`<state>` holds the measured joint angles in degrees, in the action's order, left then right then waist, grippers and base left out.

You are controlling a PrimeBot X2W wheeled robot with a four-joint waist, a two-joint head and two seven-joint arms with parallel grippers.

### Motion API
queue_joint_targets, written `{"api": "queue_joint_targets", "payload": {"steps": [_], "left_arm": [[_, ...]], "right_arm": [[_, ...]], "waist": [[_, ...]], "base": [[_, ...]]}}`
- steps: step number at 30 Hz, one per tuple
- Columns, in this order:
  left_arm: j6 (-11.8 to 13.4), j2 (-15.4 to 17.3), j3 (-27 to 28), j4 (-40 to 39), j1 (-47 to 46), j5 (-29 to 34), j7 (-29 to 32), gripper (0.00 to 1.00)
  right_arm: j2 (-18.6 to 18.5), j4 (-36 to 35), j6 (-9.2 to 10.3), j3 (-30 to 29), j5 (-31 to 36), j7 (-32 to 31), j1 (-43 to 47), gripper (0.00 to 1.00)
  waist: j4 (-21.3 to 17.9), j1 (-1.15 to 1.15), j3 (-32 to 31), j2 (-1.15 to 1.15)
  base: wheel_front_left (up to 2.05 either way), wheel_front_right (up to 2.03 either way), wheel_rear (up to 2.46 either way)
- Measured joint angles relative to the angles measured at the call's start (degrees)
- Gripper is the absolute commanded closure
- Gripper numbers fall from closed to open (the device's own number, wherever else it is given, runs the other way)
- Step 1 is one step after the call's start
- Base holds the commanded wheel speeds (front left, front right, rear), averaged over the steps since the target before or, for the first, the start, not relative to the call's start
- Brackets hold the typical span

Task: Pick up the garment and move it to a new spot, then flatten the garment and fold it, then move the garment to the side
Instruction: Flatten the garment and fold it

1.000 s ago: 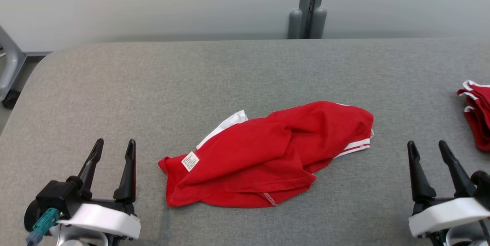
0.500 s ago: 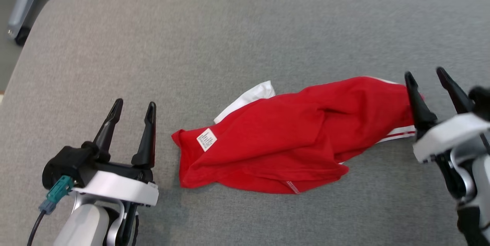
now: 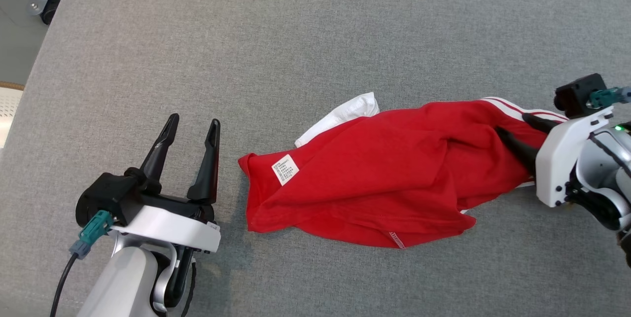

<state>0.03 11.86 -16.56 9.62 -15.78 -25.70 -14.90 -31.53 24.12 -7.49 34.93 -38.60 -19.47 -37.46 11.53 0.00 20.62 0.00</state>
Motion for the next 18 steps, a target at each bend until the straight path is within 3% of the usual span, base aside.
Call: {"api": "queue_joint_targets", "payload": {"steps": [1, 3, 9, 14, 18], "left_arm": [[0.0, -0.2, 0.1, 0.2, 0.0, 0.2, 0.0, 0.0], [-0.3, -0.5, 0.4, 0.4, 0.0, 0.5, 0.0, 0.0], [-0.8, -1.4, 2.3, 0.3, 0.0, 1.3, -0.1, 0.0], [-1.5, -1.7, 3.7, -0.1, 0.1, 2.3, -0.1, 0.0], [-2.0, -2.0, 4.3, -0.2, 0.7, 3.0, -0.1, 0.0]], "right_arm": [[-1.0, 0.0, 0.0, 1.0, -1.5, -0.2, -0.3, 1.0], [-2.5, -0.1, 0.01, 2.6, -3.5, -0.3, -1.0, 1.0], [-4.2, 1.4, -0.01, 2.2, -2.3, 8.0, -5.5, 1.0], [-3.2, 1.0, -0.01, -3.6, 3.8, 18.5, -9.3, 1.0], [-0.6, -1.7, -0.01, -10.8, 8.7, 25.1, -5.6, 1.0]], "waist": [[0.1, 0.0, 0.0, 0.0], [0.1, 0.0, 0.0, 0.0], [-0.8, 0.0, 0.0, 0.0], [-2.4, 0.0, -0.5, 0.0], [-3.8, 0.0, -1.2, 0.0]], "base": [[0.0, 0.0, 0.0], [0.0, 0.0, 0.0], [0.0, 0.0, 0.0], [0.0, 0.0, 0.0], [0.0, 0.0, 0.0]]}}
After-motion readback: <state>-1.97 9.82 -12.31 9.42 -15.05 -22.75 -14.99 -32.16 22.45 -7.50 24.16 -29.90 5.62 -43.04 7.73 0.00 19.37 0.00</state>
